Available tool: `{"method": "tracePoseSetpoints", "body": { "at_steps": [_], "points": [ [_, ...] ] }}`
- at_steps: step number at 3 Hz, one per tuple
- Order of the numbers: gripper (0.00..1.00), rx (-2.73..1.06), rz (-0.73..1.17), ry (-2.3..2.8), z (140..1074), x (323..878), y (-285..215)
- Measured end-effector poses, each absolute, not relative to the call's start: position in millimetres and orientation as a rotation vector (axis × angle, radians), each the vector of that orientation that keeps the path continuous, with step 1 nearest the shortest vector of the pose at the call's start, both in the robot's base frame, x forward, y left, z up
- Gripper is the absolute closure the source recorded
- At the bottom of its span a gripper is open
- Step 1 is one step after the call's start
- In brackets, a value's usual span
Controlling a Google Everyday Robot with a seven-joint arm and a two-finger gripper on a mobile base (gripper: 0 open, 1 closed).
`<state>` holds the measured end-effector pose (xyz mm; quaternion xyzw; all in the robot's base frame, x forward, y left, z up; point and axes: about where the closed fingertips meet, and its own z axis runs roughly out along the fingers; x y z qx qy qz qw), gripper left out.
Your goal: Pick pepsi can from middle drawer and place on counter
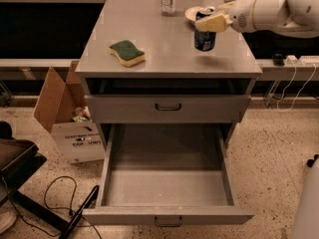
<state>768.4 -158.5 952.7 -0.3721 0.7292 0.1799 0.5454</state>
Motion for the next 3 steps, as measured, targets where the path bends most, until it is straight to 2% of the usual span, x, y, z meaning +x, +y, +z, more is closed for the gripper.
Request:
{"method": "tracePoseSetpoints", "body": {
  "at_steps": [1, 2, 3],
  "points": [
    [1.0, -0.897, 0.426, 1.731, 901.4, 775.5, -156.9],
    [0.81, -0.901, 0.426, 1.729, 902.2, 775.4, -155.9],
    [0.58, -0.901, 0.426, 1.729, 902.2, 775.4, -155.9]
  ]
}}
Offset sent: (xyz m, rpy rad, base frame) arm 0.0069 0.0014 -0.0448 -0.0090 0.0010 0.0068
